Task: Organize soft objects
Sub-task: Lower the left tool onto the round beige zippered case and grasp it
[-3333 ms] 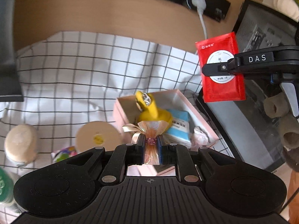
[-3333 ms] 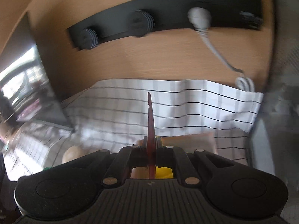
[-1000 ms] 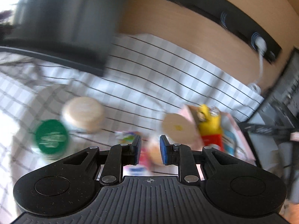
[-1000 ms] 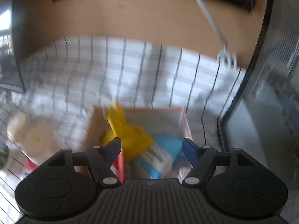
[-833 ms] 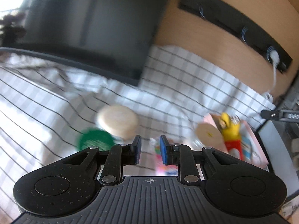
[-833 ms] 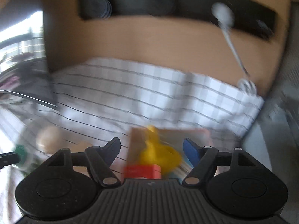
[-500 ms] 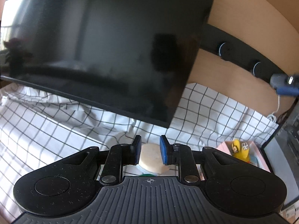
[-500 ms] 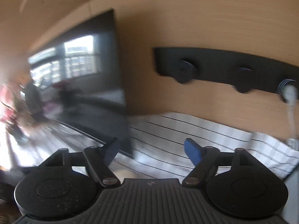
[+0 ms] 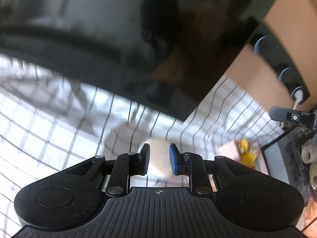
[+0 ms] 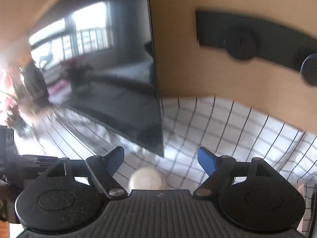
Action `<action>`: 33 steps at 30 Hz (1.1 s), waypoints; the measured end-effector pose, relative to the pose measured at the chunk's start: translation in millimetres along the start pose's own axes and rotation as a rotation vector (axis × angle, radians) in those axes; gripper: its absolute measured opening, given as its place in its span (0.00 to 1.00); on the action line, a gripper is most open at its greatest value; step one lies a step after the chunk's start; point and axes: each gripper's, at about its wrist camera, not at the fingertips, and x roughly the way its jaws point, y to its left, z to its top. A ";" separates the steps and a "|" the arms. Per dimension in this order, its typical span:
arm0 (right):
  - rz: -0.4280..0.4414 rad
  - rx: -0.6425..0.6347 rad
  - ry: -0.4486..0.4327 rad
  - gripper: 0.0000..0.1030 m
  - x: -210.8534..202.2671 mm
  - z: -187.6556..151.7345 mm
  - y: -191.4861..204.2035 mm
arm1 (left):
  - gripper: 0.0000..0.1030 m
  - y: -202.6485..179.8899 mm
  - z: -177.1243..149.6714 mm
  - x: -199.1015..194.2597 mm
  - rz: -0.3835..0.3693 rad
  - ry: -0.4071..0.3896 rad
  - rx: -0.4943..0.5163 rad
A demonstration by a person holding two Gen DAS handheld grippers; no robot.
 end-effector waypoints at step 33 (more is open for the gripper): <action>0.003 -0.017 0.369 0.20 174.9 -68.4 -4.6 | 0.53 55.0 9.2 135.2 -0.312 0.175 -0.197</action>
